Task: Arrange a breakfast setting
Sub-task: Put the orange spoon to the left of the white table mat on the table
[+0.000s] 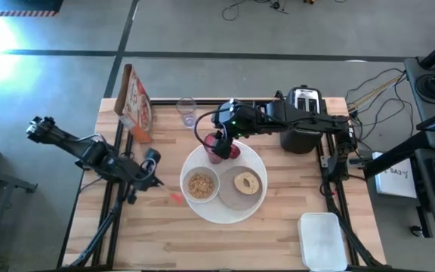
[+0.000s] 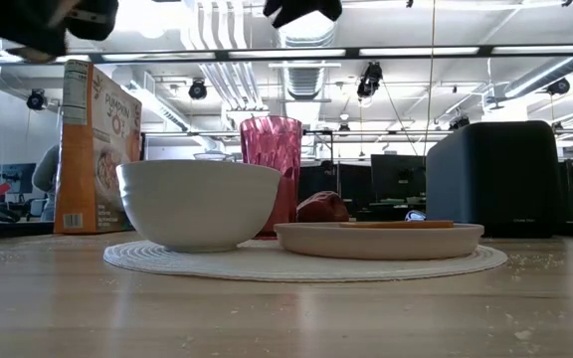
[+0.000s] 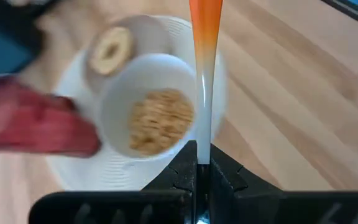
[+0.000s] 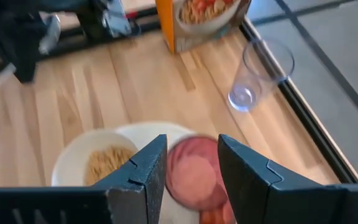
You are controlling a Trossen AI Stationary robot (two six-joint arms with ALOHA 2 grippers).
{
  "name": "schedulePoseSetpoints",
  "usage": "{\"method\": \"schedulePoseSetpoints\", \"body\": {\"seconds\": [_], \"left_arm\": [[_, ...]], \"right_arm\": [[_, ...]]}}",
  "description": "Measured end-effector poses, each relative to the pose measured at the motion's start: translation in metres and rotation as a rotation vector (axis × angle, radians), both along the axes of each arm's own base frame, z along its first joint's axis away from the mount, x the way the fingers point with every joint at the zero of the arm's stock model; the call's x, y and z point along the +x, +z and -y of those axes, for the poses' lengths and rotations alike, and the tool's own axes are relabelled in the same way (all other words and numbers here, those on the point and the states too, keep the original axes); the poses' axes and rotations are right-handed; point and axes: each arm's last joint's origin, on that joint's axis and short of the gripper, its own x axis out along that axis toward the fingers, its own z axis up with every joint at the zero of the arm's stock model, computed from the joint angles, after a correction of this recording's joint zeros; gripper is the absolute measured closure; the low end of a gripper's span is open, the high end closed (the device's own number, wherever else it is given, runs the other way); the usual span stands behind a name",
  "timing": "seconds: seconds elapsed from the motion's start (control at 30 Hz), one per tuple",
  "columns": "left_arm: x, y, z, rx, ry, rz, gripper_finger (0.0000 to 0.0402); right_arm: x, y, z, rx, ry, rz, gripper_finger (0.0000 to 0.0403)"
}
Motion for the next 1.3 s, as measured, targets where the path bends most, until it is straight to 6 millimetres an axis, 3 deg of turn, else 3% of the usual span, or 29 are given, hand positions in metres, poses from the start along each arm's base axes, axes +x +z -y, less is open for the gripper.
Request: {"method": "schedulePoseSetpoints", "body": {"seconds": [0.43,0.73,0.93,1.07,1.3], "left_arm": [[0.017,-0.028,0.010,0.343,-0.476,-0.169,0.0401],[0.039,-0.048,0.003,0.373,-0.564,-0.276,0.0402],[0.049,-0.055,-0.006,0.427,-0.603,-0.281,0.0402],[0.056,-0.061,-0.014,0.447,-0.620,-0.312,0.0402],[0.064,-0.068,-0.020,0.453,-0.605,-0.338,0.0402]], "right_arm": [[-0.041,0.002,-0.002,0.014,0.000,-0.243,0.0275],[-0.054,0.002,-0.003,0.015,0.002,-0.325,0.0277],[-0.059,0.001,-0.003,-0.069,0.122,-0.410,0.0276],[-0.067,0.000,-0.003,-0.045,0.086,-0.466,0.0278],[-0.098,0.025,-0.001,-0.083,0.102,-0.395,0.0281]]}}
